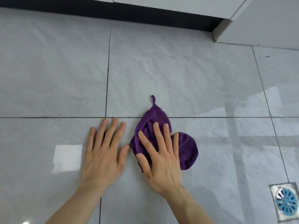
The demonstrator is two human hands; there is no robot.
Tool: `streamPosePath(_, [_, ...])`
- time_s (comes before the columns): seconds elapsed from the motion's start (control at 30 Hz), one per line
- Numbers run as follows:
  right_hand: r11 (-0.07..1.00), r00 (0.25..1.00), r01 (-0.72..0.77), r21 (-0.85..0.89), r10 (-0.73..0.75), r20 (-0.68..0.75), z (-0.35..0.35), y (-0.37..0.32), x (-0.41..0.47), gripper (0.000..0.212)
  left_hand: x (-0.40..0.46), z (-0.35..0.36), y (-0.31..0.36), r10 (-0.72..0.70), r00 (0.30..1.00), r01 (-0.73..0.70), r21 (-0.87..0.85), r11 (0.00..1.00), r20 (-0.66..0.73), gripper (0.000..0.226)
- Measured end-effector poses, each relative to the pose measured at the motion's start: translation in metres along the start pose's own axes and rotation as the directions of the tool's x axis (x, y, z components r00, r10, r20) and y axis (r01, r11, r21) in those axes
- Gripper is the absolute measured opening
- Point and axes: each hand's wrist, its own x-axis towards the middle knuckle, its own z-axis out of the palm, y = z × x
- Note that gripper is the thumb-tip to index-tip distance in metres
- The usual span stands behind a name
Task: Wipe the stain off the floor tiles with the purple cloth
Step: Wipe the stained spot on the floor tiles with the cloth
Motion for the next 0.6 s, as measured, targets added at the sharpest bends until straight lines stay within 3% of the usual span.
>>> streamPosePath(0.17, [0.977,0.999,-0.033,-0.210,0.036,0.011,0.000,0.012,0.036,0.059,0.000,0.000,0.000,-0.003,1.000,0.003,0.005,1.000,0.014,0.068])
streamPosePath(0.47, [0.976,1.000,0.014,-0.218,-0.012,0.011,-0.004,0.029,0.081,0.060,0.001,0.000,0.000,-0.004,1.000,0.004,0.002,1.000,0.012,0.069])
streamPosePath(0.6, [0.978,0.998,-0.049,-0.203,0.043,-0.036,-0.009,0.037,0.117,0.063,0.001,0.000,0.000,0.005,1.000,-0.006,0.012,1.000,0.013,0.069])
